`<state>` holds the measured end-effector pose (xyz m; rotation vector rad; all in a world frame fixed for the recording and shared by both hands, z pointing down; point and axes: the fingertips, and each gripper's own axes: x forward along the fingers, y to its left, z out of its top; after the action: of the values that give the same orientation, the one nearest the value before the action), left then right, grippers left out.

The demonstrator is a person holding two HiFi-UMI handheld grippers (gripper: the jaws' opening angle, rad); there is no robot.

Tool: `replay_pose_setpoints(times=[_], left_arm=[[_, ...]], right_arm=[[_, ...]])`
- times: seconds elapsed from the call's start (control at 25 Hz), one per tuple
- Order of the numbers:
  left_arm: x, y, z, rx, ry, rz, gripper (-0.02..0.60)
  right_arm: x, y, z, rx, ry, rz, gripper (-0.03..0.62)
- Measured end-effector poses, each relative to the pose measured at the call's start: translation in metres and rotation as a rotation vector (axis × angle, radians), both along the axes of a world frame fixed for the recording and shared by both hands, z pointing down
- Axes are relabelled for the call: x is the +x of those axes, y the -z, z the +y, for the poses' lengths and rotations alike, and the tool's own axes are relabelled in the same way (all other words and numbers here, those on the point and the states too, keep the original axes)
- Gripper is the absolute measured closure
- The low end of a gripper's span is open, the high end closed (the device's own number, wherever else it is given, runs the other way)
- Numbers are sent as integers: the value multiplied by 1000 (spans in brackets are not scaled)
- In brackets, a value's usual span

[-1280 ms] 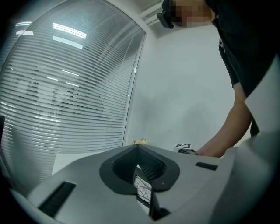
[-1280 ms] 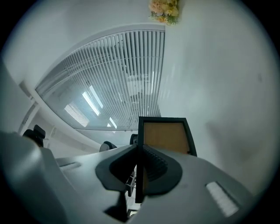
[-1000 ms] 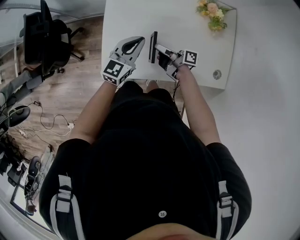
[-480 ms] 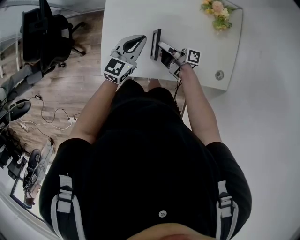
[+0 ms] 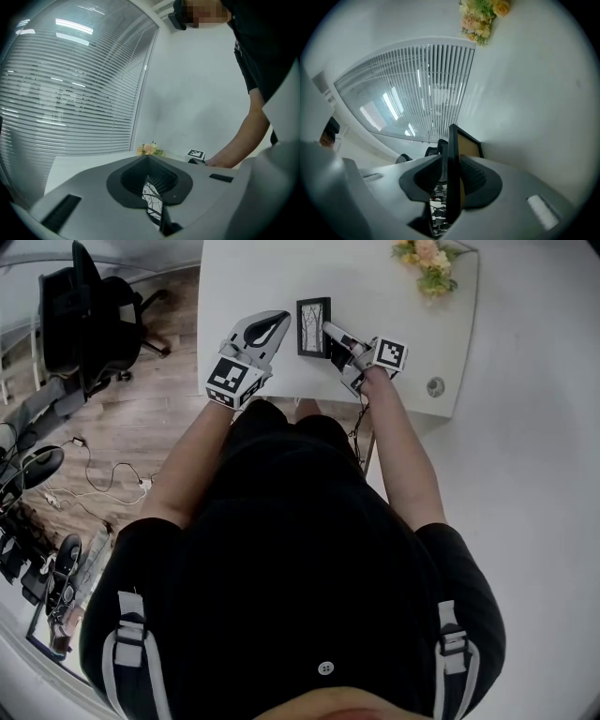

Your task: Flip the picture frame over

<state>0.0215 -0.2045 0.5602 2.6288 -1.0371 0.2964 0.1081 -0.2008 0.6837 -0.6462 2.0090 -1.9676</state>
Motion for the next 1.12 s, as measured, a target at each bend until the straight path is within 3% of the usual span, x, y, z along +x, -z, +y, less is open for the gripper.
replay_pose_setpoints(times=[0.08, 0.32, 0.64, 0.92, 1.0, 1.12], left_arm=[[2, 3, -1, 4, -6, 3, 578], [3, 6, -2, 7, -18, 5, 578], [0, 2, 0, -3, -30, -1, 578], [-3, 3, 1, 2, -41, 1, 578], [-4, 6, 1, 7, -46, 4, 578], [-4, 8, 2, 10, -56, 2, 578]], right_arm=[[4, -1, 1, -5, 2, 32, 514], [13, -11, 2, 15, 9, 156, 510], [19, -32, 7, 41, 68, 379, 405], [27, -45, 11, 131, 165, 730, 271], [28, -42, 10, 177, 186, 819, 265], [22, -30, 8, 234, 193, 843, 261]])
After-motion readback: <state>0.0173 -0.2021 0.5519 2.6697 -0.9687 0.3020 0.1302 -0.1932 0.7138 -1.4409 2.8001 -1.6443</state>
